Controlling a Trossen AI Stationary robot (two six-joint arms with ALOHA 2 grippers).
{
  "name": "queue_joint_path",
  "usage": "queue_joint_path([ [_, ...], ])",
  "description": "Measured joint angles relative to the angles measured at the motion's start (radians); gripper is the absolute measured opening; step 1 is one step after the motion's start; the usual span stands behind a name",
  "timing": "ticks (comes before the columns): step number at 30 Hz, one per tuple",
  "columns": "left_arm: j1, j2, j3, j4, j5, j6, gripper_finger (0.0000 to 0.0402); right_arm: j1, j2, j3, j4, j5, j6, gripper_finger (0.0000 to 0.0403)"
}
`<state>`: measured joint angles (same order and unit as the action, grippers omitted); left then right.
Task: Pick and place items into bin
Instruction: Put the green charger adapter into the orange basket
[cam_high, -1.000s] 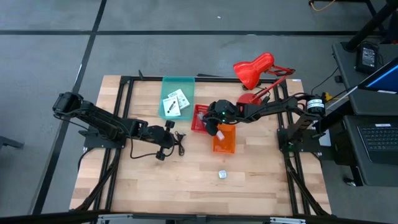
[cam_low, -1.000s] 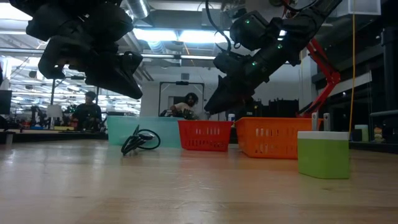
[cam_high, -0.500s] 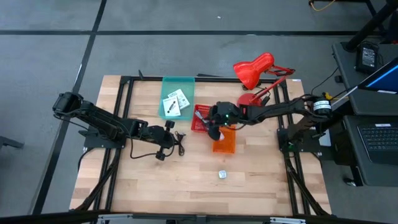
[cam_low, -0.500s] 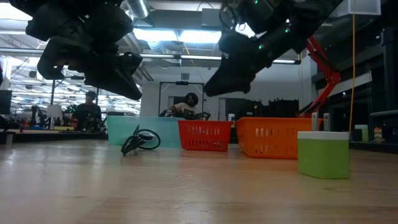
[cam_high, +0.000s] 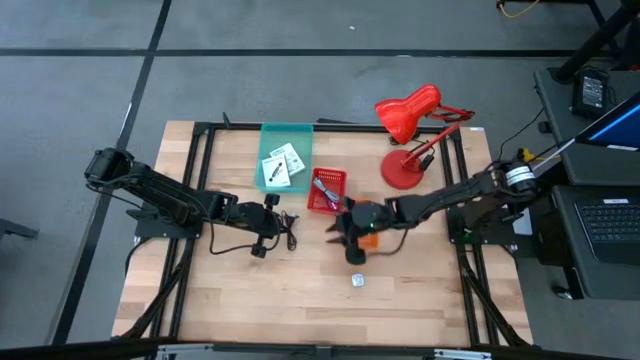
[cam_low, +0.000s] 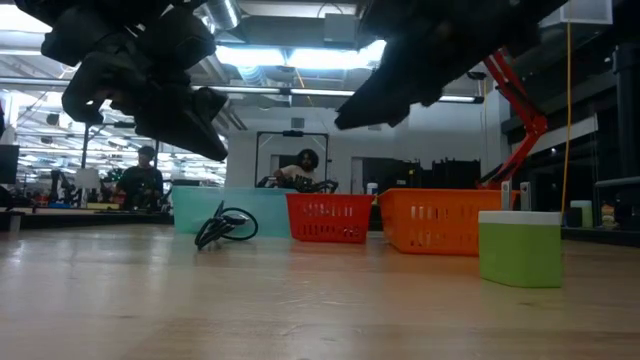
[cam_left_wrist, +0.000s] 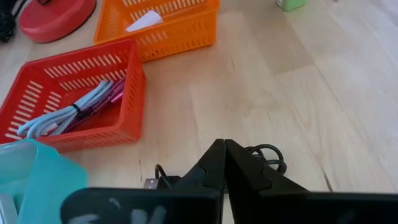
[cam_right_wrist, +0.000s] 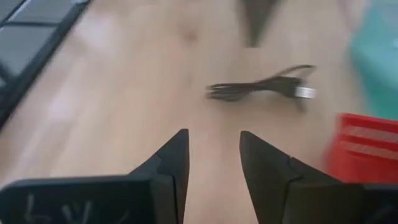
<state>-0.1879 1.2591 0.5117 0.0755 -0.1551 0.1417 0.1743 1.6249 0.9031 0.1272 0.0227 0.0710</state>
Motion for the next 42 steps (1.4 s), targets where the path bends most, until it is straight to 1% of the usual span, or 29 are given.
queue_joint_path([
  [2, 0.0, 0.0, 0.0, -0.006, 0.0, -0.001, 0.0006, 0.049, 0.0, 0.0, -0.003, 0.007, -0.001, 0.0122],
  [7, 0.0, 0.0, 0.0, -0.006, 0.0, -0.07, 0.0006, 0.18, 0.0, 0.0, -0.04, 0.111, 0.047, 0.0122],
  [10, 0.0, 0.0, 0.0, -0.006, 0.014, -0.11, 0.0006, 0.245, 0.0, 0.0, -0.09, 0.12, 0.143, 0.0122],
  [14, 0.0, 0.0, 0.0, -0.006, 0.055, -0.113, 0.0006, 0.314, 0.0, 0.0, -0.152, 0.12, 0.299, 0.0122],
  [17, 0.0, 0.0, 0.0, -0.006, 0.062, -0.112, 0.0006, 0.35, 0.0, 0.0, -0.207, 0.137, 0.374, 0.0122],
  [19, 0.0, 0.0, 0.0, -0.006, 0.062, -0.112, 0.0006, 0.369, 0.0, 0.008, -0.27, 0.16, 0.402, 0.0122],
  [24, 0.0, 0.0, 0.0, -0.006, 0.062, -0.112, 0.0006, 0.402, 0.0, 0.097, -0.531, 0.22, 0.512, 0.0122],
  [26, 0.0, 0.0, 0.0, -0.005, 0.062, -0.111, 0.0006, 0.417, 0.0, 0.124, -0.588, 0.249, 0.535, 0.0122],
  [32, 0.0, 0.0, 0.0, -0.005, 0.063, -0.112, 0.0006, 0.446, 0.004, 0.112, -0.569, 0.279, 0.499, 0.0122],
  [36, 0.0, 0.0, 0.0, -0.005, 0.063, -0.112, 0.0006, 0.445, 0.02, 0.098, -0.563, 0.28, 0.519, 0.0122],
  [42, 0.0, 0.0, 0.0, -0.004, 0.063, -0.095, 0.0006, 0.445, 0.058, 0.09, -0.497, 0.28, 0.5, 0.0122],
])
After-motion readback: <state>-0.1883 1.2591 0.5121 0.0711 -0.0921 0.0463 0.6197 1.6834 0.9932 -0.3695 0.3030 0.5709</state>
